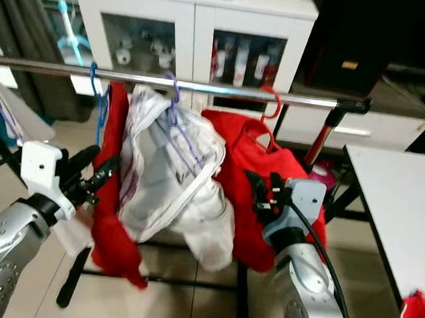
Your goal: Hang hanger
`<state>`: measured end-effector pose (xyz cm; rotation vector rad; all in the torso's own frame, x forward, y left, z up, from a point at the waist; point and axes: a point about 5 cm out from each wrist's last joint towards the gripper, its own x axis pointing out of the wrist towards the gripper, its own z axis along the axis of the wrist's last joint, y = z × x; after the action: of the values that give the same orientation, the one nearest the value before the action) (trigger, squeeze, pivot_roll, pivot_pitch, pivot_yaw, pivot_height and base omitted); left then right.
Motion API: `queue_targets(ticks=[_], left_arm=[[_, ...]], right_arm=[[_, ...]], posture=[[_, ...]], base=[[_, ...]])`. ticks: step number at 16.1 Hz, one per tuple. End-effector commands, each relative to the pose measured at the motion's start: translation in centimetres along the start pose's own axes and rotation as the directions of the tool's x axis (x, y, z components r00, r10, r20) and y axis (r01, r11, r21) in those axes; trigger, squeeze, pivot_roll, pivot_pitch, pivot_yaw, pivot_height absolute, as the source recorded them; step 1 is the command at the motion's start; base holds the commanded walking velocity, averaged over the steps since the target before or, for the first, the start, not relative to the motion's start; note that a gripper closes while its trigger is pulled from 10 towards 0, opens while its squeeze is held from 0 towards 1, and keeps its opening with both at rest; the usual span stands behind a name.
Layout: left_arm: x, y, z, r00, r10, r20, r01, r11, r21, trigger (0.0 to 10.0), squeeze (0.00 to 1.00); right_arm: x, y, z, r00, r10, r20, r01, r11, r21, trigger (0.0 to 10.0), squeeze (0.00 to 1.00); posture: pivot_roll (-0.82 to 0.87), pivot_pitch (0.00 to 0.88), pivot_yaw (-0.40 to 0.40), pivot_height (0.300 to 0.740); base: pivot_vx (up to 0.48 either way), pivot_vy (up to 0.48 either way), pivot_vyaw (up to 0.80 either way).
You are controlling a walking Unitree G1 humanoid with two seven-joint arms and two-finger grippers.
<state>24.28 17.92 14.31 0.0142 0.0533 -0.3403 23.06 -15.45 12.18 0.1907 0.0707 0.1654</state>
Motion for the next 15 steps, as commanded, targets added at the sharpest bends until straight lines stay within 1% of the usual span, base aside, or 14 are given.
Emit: queue_targets(ticks=[1, 3, 6, 7, 8, 15], left_arm=[[-0.24, -0.33, -0.16, 1.000, -0.010, -0.015, 0.010, 1.000, 0.008, 10.0, 0.00], [-0.19, -0.86, -0.41, 0.999, -0.034, -0.022, 0.034, 0.999, -0.004, 10.0, 0.00], [-0.34, -1.01, -0.48, 0.999, -0.028, -0.019, 0.028, 1.000, -0.006, 10.0, 0.00], [-0.43, -0.98, -0.44, 1.000, -0.021, -0.015, 0.020, 1.000, -0.010, 10.0, 0.00], [-0.62, -0.88, -0.46, 1.000, -0.010, -0.014, 0.010, 1.000, -0.012, 10.0, 0.00], [-0.62, -0.88, -0.46, 1.000, -0.010, -0.014, 0.010, 1.000, -0.012, 10.0, 0.00]], right_arm=[[-0.38, 0.31, -0.23, 1.000, 0.011, -0.021, -0.011, 1.000, 0.017, 10.0, 0.00], [-0.67, 0.49, -0.59, 0.999, 0.025, -0.046, -0.024, 1.000, 0.019, 10.0, 0.00], [-0.61, 0.84, -0.58, 0.996, 0.058, -0.062, -0.057, 0.998, 0.024, 10.0, 0.00], [-0.73, 1.06, -0.60, 0.994, 0.083, -0.073, -0.082, 0.997, 0.017, 10.0, 0.00], [-1.01, 1.07, -0.74, 0.992, 0.081, -0.092, -0.080, 0.997, 0.014, 10.0, 0.00], [-1.01, 1.07, -0.74, 0.992, 0.081, -0.092, -0.080, 0.997, 0.014, 10.0, 0.00]], posture=[[-0.05, 0.000, 0.026, 0.740], [-0.05, 0.000, 0.027, 0.740], [-0.05, 0.000, 0.012, 0.740], [-0.04, 0.000, 0.005, 0.740], [-0.04, 0.000, -0.001, 0.740], [-0.04, 0.000, -0.001, 0.740]], base=[[-0.296, 0.000, 0.00], [-0.296, 0.000, 0.00], [-0.262, 0.000, 0.00], [0.000, 0.000, 0.00], [0.000, 0.000, 0.00], [0.000, 0.000, 0.00]])
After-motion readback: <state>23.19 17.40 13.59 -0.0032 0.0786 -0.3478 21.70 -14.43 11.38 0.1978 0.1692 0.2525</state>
